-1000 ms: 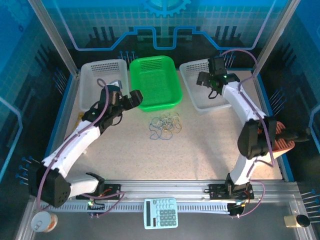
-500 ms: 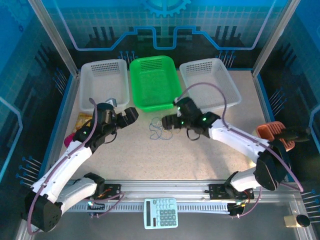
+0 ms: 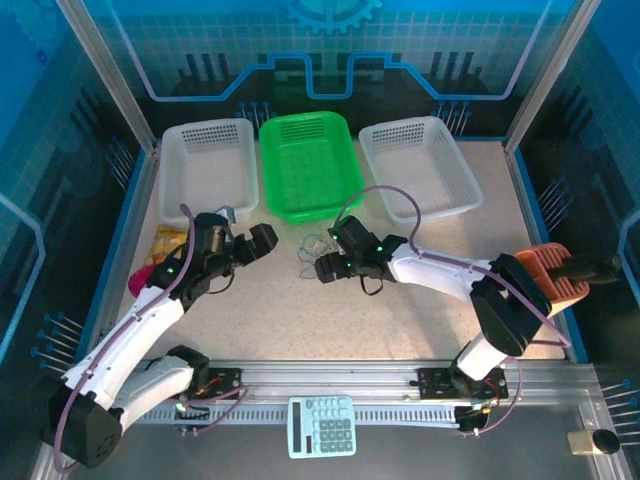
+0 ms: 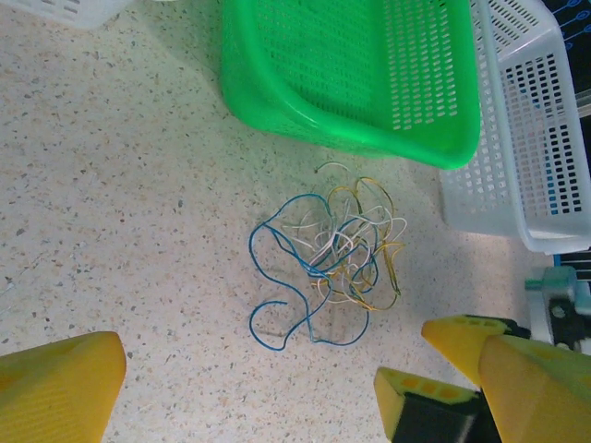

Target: Untangle the cables

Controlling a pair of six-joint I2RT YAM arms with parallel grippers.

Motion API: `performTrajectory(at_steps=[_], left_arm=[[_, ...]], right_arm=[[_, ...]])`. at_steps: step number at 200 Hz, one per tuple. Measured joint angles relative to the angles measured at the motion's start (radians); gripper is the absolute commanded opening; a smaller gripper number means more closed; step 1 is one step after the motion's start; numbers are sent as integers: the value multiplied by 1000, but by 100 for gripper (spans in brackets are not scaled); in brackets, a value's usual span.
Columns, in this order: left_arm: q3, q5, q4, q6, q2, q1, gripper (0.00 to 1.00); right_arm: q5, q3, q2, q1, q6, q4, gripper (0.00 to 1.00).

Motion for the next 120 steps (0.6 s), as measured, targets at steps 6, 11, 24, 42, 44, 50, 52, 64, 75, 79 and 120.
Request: performTrajectory(at_steps=[6,11,24,42,44,50,52,64,75,79,120], left_arm=[[0,0,3,-2,2,0,99],[0,0,5,-3,3,-1,99],[0,0,13,-7,14,-1,99],[0,1,24,-9,40,-1,99],[0,1,25,-9,44,-2,99],[0,1,29,-9,54,-2,99],[0,2,30,-9,58,-2,99],[0,6,35,-9,78,-4,99],[1,11,38,-9,93,-6,99],[1,12,38,-9,99,-8,99],[14,19,42,-9,128,-17,99]], right_arm=[[2,9,13,-8,-8,1,90],[2,14,21,-14,-13,3,90],[2,25,39,-37,-25,5,90],[-2,39,61,-74,-39,10,90],[-2,40,64,-79,-42,12,89],[-3,44,71,-90,-45,18,89],[-5,45,73,-92,-47,19,89],[-11,55,89,-108,-53,24,88],[-22,65,108,-114,-60,35,86],[-29,68,116,-114,-61,40,85],[-105,70,159,-113,-64,70,74]])
